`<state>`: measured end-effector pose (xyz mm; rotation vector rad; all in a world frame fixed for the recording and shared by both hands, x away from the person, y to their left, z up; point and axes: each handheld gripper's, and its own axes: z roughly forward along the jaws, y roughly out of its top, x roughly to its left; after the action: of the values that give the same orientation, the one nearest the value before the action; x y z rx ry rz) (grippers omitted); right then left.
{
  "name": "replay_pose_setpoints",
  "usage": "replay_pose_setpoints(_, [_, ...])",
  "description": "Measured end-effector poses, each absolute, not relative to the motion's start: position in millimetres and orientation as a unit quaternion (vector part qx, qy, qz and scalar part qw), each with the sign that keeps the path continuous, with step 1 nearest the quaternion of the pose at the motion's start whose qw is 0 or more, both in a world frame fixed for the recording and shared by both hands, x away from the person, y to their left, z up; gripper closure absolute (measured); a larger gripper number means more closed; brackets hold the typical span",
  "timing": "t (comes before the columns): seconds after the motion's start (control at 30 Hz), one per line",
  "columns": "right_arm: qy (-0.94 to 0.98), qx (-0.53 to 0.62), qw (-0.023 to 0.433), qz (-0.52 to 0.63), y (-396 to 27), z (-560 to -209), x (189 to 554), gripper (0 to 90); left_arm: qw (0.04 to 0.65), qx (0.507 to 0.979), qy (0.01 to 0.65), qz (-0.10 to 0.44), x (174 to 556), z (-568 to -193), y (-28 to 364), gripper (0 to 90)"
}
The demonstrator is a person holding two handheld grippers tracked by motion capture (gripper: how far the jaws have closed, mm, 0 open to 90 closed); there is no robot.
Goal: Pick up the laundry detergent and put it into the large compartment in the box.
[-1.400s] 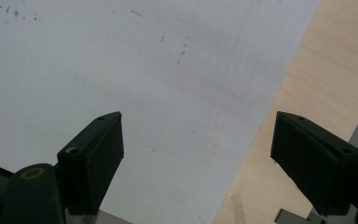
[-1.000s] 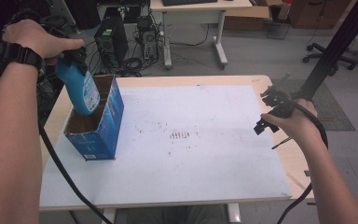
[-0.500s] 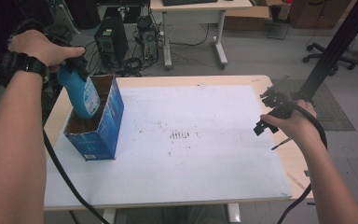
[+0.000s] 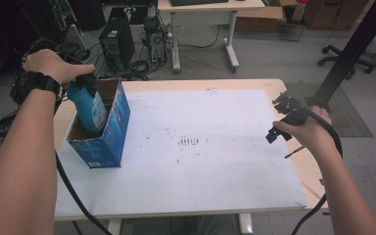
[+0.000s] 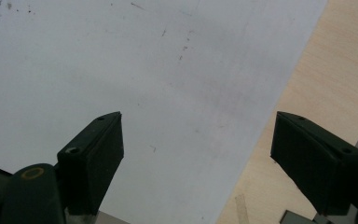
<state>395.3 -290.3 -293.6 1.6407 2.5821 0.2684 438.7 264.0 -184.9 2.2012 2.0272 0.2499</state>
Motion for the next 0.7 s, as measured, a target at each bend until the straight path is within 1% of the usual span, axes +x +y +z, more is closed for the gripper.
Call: replay_pose_setpoints(0.7, [0.841, 0.534, 0.034, 0.083, -287.3, -297.8, 395.9, 17.1, 0.066, 0.732, 0.675, 0.065, 445.0, -228.1, 266.0, 37.6])
